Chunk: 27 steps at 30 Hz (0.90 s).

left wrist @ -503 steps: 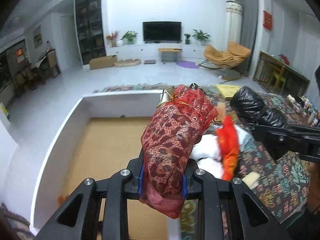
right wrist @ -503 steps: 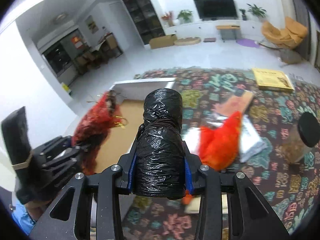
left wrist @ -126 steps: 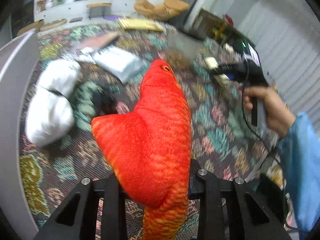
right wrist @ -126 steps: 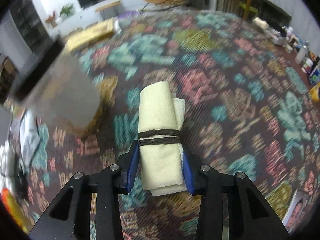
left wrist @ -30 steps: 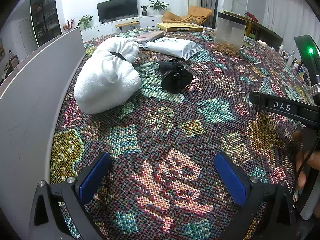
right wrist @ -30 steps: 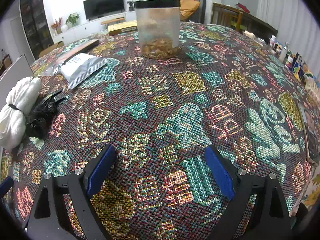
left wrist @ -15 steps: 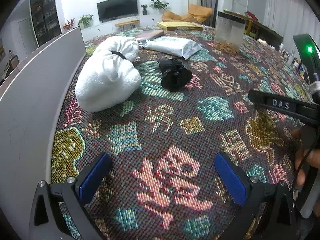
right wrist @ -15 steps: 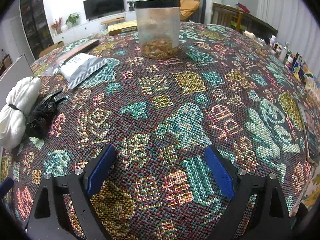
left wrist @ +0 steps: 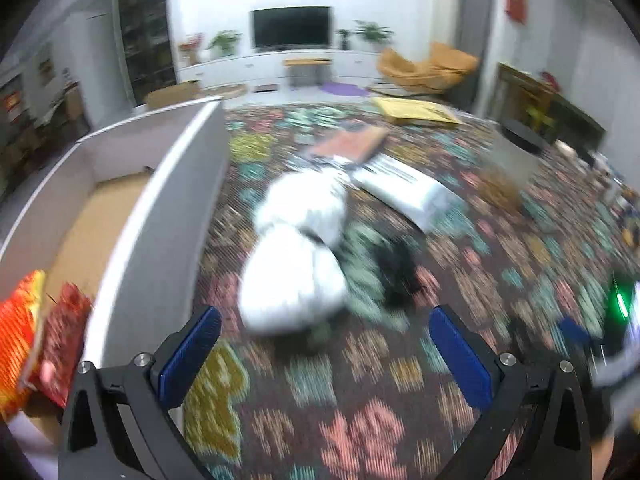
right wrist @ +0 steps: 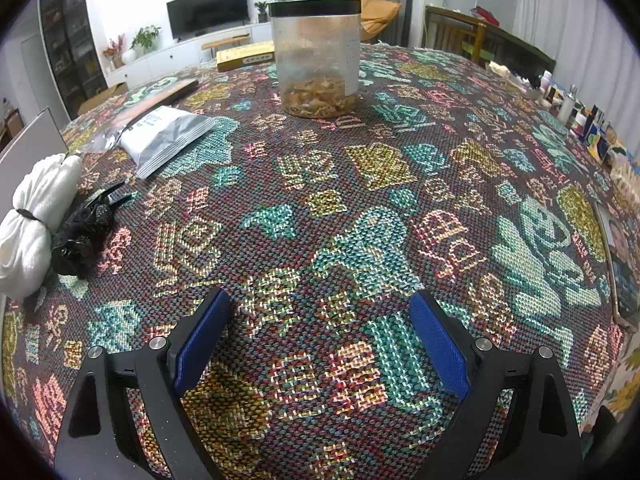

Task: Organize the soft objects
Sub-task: 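Grasp the white fluffy bundle with the left tool while the right tool reaches the black cloth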

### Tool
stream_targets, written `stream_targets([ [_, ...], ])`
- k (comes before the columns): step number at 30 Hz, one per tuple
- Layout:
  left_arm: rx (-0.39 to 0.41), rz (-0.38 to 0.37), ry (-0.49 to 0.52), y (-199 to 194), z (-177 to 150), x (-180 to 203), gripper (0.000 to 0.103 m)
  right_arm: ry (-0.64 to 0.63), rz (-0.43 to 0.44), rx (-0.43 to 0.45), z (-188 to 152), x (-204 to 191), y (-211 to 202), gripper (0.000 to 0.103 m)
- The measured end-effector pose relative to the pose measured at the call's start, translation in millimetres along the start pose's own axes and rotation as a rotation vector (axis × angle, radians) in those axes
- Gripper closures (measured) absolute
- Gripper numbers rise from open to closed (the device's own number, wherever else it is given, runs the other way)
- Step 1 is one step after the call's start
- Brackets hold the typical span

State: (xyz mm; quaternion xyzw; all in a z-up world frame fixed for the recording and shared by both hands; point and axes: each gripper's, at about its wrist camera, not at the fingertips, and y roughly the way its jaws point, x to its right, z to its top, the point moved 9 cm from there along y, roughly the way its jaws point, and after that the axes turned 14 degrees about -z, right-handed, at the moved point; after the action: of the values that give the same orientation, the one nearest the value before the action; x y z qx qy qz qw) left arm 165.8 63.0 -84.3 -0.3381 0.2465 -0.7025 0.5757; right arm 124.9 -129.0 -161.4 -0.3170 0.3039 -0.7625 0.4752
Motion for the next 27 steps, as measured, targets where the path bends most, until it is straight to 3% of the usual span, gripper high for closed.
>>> stream_targets([
  [8, -0.213, 0.2, -0.055, 96, 10, -51, 0.002, 0.0, 0.0, 0.0, 0, 0, 0, 0.01],
  [10, -0.225, 0.121, -0.105, 105, 3, -54, 0.037, 0.0, 0.0, 0.0, 0, 0, 0, 0.01],
  [11, -0.203, 0.062, -0.138, 103, 2, -51, 0.049, 0.0, 0.0, 0.0, 0, 0, 0, 0.01],
  [12, -0.202, 0.05, -0.13, 101, 0, -45, 0.058, 0.0, 0.0, 0.001, 0, 0, 0, 0.01],
  [13, -0.215, 0.013, -0.098, 101, -3, -32, 0.058, 0.001, 0.0, 0.001, 0, 0, 0, 0.01],
  [16, -0.255, -0.206, 0.025, 98, -14, 31, 0.061, 0.004, 0.005, 0.001, 1, 0, 0, 0.01],
  [18, -0.219, -0.271, 0.022, 87, -10, 51, 0.061, 0.01, 0.013, 0.001, 1, -1, 0, 0.01],
  [21, -0.165, -0.262, -0.096, 73, -3, 34, 0.061, 0.012, 0.018, 0.002, 2, 0, 0, 0.01],
  [25, -0.168, -0.136, -0.071, 61, -12, 7, 0.06, 0.008, 0.013, 0.002, 2, 0, 1, 0.01],
  [27, -0.164, -0.087, -0.067, 56, -22, -6, 0.051, 0.006, 0.012, 0.003, 2, 0, 1, 0.01],
])
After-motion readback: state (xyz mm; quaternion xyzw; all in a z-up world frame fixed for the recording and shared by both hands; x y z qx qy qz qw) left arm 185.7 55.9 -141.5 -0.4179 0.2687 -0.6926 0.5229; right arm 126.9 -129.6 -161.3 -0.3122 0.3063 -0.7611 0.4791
